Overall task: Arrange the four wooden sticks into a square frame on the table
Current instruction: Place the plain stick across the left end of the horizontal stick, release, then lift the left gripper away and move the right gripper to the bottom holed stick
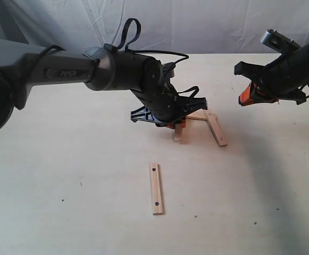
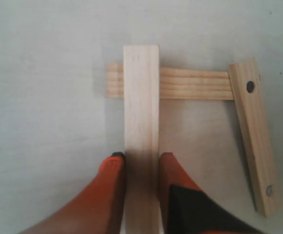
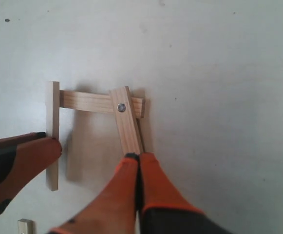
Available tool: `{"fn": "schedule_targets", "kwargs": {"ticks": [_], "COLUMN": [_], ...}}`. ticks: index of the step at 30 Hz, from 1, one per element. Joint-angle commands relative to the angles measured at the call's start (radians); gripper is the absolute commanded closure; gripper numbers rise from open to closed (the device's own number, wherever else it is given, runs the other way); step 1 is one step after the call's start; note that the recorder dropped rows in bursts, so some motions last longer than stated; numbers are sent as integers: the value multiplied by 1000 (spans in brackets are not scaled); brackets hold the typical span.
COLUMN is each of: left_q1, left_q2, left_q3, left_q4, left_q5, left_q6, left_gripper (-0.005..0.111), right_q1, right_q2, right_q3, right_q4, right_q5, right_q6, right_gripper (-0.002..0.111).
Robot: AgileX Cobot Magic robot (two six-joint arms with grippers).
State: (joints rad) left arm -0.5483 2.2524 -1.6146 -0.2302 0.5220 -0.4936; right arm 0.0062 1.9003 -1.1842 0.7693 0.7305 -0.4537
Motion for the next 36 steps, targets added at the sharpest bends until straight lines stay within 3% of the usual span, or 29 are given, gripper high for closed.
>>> {"fn": "schedule_targets", "kwargs": {"ticks": [1, 7, 15, 20, 27, 30, 36], "left_q1": [-3, -3, 28, 127, 250, 278, 299], "left_q2": [-2, -2, -77, -198, -361, -431, -574], "left_q3": [3, 3, 3, 3, 3, 8, 107], "left_q4": [-10, -10, -37, 45, 270, 338, 330], "left_q5": [-7, -3, 16, 164, 408, 448, 425], "left_q6": [-4, -4, 5, 106, 242, 265, 352], "left_gripper": [94, 67, 65, 74, 107, 107, 107], "right_q1": [-6, -6, -5, 5, 176, 292, 513], "right_q2": [-6, -6, -8, -12, -24, -44, -95], "right_q3": [3, 3, 3, 3, 15, 48, 57], "right_q4": [1, 1, 3, 3, -32, -115, -369], "right_q5": [-9, -4, 15, 95, 130, 90, 1], "right_q6": [-7, -7, -7, -9, -1, 91, 385], "right_gripper": [109, 109, 109, 109, 109, 109, 109]}}
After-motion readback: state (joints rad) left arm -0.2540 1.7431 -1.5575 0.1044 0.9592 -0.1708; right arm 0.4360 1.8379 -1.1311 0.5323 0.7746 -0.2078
